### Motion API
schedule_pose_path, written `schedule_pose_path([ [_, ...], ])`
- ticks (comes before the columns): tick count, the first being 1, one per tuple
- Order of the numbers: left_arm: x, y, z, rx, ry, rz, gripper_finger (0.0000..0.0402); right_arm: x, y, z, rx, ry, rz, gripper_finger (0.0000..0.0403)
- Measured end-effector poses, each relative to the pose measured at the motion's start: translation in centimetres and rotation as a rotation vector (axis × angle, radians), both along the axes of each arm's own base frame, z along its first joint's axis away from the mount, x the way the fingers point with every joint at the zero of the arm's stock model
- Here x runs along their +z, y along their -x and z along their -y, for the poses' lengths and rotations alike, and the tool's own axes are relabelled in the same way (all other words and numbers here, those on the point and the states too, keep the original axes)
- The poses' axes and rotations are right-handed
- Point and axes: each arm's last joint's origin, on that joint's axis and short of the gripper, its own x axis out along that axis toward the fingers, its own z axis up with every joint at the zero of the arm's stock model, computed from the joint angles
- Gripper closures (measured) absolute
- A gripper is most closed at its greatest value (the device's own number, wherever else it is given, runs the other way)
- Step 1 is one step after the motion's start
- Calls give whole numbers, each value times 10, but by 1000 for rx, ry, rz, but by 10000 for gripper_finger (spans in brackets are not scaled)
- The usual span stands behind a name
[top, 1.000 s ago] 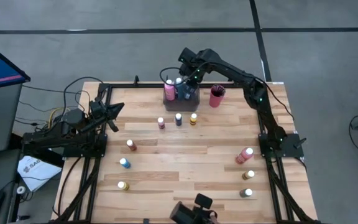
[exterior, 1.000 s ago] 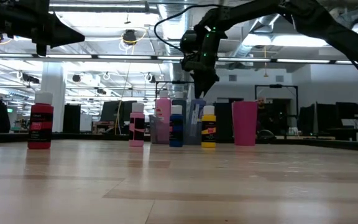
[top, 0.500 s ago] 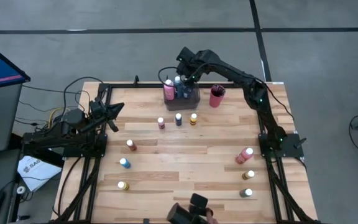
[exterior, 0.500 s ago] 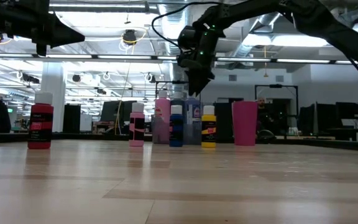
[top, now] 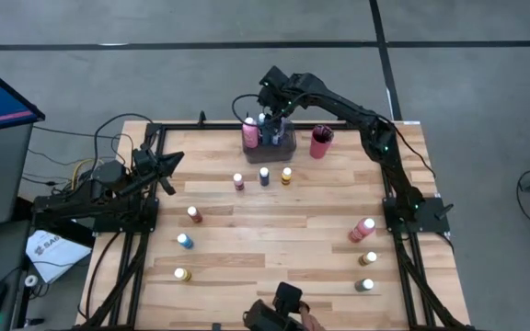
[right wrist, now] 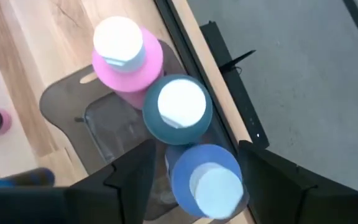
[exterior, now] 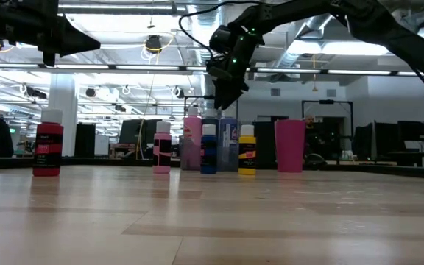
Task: Pick & Place Paint Supplies
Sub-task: Put the blue paint bottle into the gray bin, then put the pink paint bottle into the gray bin
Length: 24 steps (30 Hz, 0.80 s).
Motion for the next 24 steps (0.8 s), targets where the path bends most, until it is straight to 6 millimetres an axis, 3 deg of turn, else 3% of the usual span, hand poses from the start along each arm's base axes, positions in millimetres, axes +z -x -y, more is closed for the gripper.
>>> schedule_pose_path([
  [7,0,0,0,-3,0,-1,399,23,11,-6,-42,3,35,168],
  [13,0,0,0,-3,0,0,399,69,50,-35,-155,-82,17,168],
  [16,0,0,0,-3,0,0,399,84,74,-60,-272,-202,-71,169],
  [18,0,0,0,-3,0,-1,399,93,77,-78,-312,-234,-40,173],
  [24,0,0,0,-3,-4,-7,399,124,117,-158,-314,-310,24,192],
])
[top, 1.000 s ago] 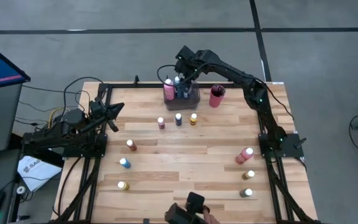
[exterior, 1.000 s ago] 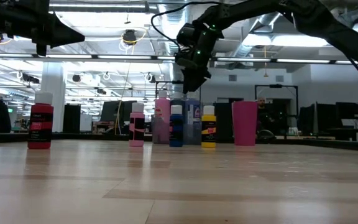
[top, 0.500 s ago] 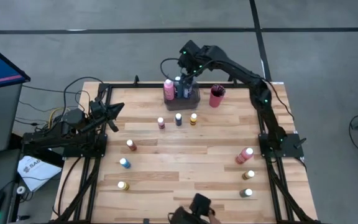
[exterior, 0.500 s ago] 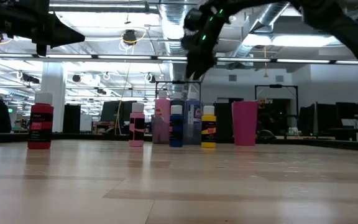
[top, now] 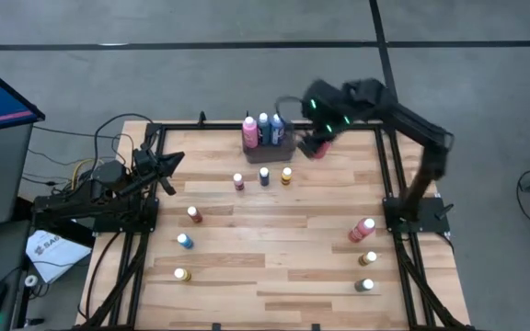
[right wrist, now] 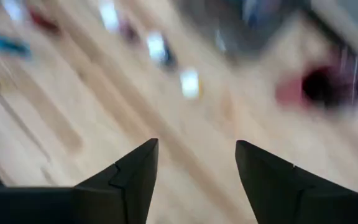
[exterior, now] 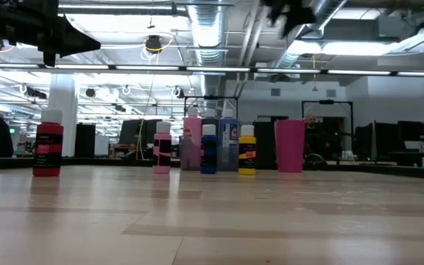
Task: Pick & Place Paint Supplies
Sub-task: Put the pink paint bottle into the gray bin
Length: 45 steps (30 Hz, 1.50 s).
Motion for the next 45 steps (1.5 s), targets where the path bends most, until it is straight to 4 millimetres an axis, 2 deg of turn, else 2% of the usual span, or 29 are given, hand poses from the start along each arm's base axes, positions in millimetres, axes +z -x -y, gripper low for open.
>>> schedule_pose_path([
  [3,-1,-2,0,0,6,-12,399,-4,19,-34,-38,-9,-20,204],
  [8,-1,-3,-1,0,7,-21,399,-23,73,-78,-164,-111,-59,209],
  [13,-2,-4,-1,-1,13,-21,399,-56,109,-103,-257,-206,-148,178],
  [16,-1,-4,-1,0,14,-20,399,-72,122,-112,-278,-263,-203,156],
  [19,-1,-4,-1,0,15,-18,399,-85,126,-120,-286,-288,-260,148],
  [23,-1,-4,-1,0,18,-16,399,-92,126,-128,-253,-290,-302,148],
  [31,-1,-4,-1,-1,33,-5,399,-108,114,-140,-196,-260,-366,148],
  [45,-1,-4,-1,-1,33,-6,399,-131,110,-152,-161,-240,-426,148],
])
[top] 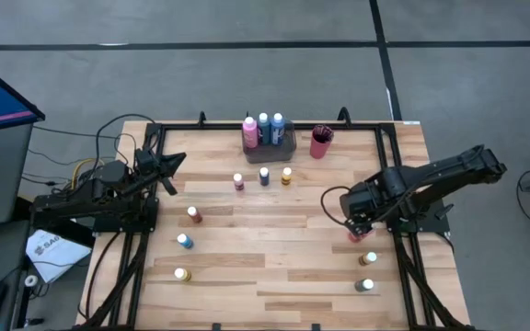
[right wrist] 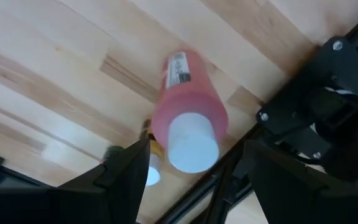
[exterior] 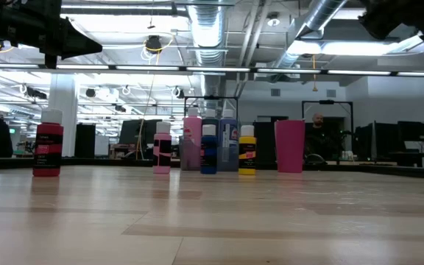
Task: Pick & Place Paint Supplies
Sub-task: Put the pink paint bottle into the gray bin
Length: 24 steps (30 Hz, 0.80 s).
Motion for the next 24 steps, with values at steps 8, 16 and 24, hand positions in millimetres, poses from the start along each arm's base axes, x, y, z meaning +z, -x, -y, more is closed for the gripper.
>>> schedule_pose_path([
  [8,0,0,0,0,0,-1,399,-7,-1,-1,12,8,-15,158],
  [16,0,0,0,0,0,-1,399,-7,0,-3,26,10,-14,239],
  [24,0,0,0,0,0,-1,399,-8,1,-6,41,9,-14,268],
])
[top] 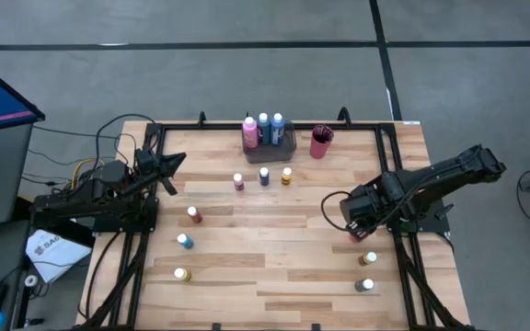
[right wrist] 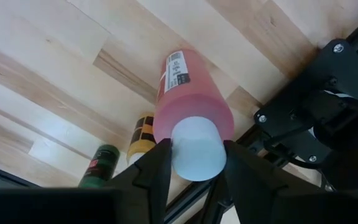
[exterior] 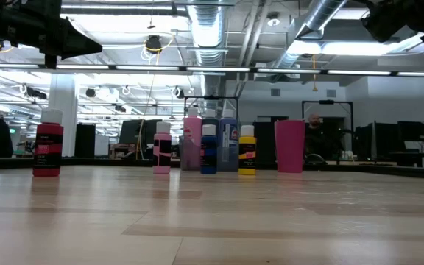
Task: Pick & Place Paint Supplies
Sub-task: Put the pink paint bottle into the gray bin
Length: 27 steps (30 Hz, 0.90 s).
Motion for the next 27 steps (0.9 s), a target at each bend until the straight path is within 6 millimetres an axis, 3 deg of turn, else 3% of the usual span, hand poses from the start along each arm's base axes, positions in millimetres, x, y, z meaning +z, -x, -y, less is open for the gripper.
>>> schedule_pose_path([
  [7,0,0,0,0,-2,-1,399,-8,2,1,-44,2,-15,295],
  [16,0,0,0,0,-8,-6,399,3,-3,7,-62,4,23,295],
  [21,0,0,0,0,-9,-7,399,17,-13,26,-78,37,101,295],
  [27,0,0,0,0,-9,-7,399,39,-22,68,-125,87,210,295],
])
